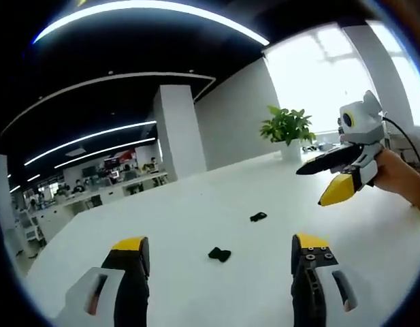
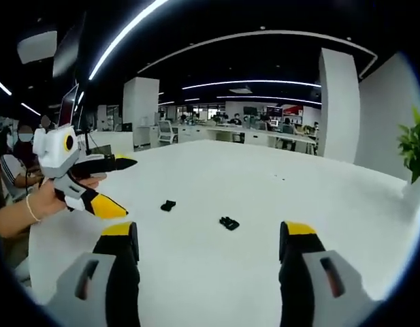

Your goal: Snap the two parts of the plastic buckle together until the buckle closes and remains connected.

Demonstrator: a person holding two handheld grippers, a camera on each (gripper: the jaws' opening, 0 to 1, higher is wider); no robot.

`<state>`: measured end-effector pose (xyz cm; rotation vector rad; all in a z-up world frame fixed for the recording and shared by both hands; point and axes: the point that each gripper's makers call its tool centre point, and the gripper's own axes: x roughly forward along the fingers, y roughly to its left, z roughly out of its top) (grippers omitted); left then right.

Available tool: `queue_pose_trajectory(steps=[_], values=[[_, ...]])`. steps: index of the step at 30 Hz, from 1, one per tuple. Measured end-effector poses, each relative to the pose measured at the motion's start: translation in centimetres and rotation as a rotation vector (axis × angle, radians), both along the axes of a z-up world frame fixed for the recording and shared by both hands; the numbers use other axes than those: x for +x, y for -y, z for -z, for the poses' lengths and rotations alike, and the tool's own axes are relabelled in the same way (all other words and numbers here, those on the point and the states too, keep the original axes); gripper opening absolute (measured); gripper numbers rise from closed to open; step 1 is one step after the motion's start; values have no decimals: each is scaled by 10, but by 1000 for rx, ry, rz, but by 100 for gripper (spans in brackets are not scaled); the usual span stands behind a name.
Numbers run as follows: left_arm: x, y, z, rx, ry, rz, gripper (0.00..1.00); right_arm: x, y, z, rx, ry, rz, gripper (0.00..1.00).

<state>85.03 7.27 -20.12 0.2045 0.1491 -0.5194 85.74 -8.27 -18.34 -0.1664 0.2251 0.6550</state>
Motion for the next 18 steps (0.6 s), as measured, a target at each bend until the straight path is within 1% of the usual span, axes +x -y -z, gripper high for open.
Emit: queue_pose_trajectory(steps=[3, 5, 8, 12, 14, 16, 18], values=[[3, 2, 6, 1, -31, 11, 87, 7, 3, -3, 8, 2, 13, 85], [4, 7, 6, -5, -43, 32, 88, 10, 6, -6, 32, 3, 19, 84], [7, 14, 8, -18, -75, 67, 90, 13, 9, -7, 72, -10, 25, 84], [14, 16, 12, -20, -99, 77, 88, 14, 14, -4, 126, -27, 42, 82], [19, 15, 20, 2, -124, 77, 85, 14, 16, -3, 152, -36, 56, 81], [23, 13, 25, 14, -146, 69, 85, 14, 15, -5, 171, -36, 61, 81], [26, 11, 31, 40, -169, 61, 85, 13, 13, -9, 181, -28, 60, 80]])
